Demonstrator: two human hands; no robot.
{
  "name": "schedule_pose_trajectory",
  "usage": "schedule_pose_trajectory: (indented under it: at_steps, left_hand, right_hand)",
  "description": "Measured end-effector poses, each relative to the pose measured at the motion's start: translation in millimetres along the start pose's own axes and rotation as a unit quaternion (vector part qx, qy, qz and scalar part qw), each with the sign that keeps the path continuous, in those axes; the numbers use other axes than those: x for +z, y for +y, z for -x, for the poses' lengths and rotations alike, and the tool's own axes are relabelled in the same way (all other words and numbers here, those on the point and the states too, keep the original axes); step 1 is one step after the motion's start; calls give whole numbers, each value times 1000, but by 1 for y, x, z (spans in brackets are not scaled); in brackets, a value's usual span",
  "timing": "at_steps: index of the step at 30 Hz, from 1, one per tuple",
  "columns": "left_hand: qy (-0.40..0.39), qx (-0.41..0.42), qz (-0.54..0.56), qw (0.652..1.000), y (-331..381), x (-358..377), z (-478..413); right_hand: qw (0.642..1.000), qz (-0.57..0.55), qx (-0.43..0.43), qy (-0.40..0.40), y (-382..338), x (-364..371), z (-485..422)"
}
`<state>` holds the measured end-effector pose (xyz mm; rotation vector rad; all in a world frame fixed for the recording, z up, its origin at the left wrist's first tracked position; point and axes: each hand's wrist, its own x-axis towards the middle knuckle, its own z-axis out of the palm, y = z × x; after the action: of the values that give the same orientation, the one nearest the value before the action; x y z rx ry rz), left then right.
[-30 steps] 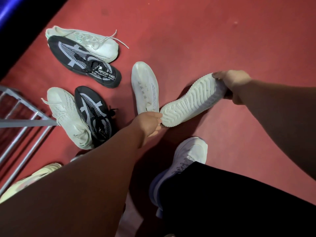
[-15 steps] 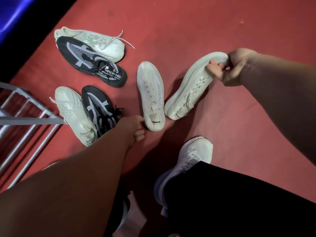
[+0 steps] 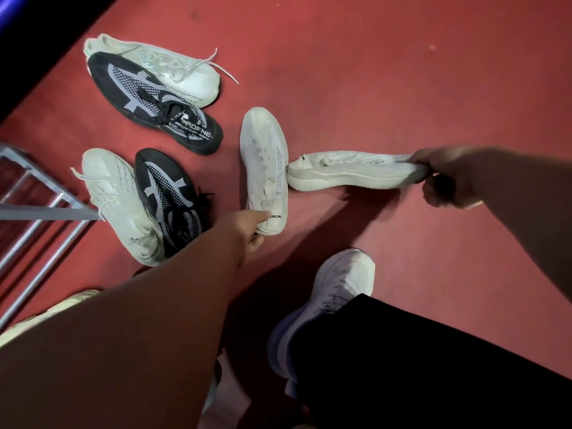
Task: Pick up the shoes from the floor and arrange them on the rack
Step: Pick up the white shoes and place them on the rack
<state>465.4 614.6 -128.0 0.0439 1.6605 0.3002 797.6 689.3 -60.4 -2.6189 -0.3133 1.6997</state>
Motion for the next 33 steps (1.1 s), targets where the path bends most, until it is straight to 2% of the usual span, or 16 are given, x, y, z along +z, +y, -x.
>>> schedule_pose_trajectory:
  at_steps: [4, 9, 12, 16, 18, 24, 29, 33]
  left_hand:
    - [9, 6, -41, 999, 18, -9, 25]
    - [50, 141, -163, 975, 41, -32, 88]
    - [85, 190, -246, 947, 46, -61, 134]
    - [130, 242, -403, 873, 42, -112, 212]
    - [141, 241, -421, 863, 36, -135, 250]
    - [193, 266, -473, 817, 11, -188, 362]
    - [219, 311, -395, 836, -22, -232, 429]
    - [248, 320, -348, 846, -46, -257, 473]
  right_hand:
    - [995, 69, -46, -57, -6, -11, 30]
    - [969, 201, -109, -92, -24, -10, 103]
    - [933, 329, -129, -70, -35, 12, 163]
    - [855, 491, -163, -18, -24, 46, 236]
    - [830, 528, -180, -8, -6, 59, 272]
    - [796, 548, -249, 63, 45, 89, 361]
    - [770, 438, -439, 148, 84, 104, 402]
    - [755, 379, -514, 148, 114, 118, 418]
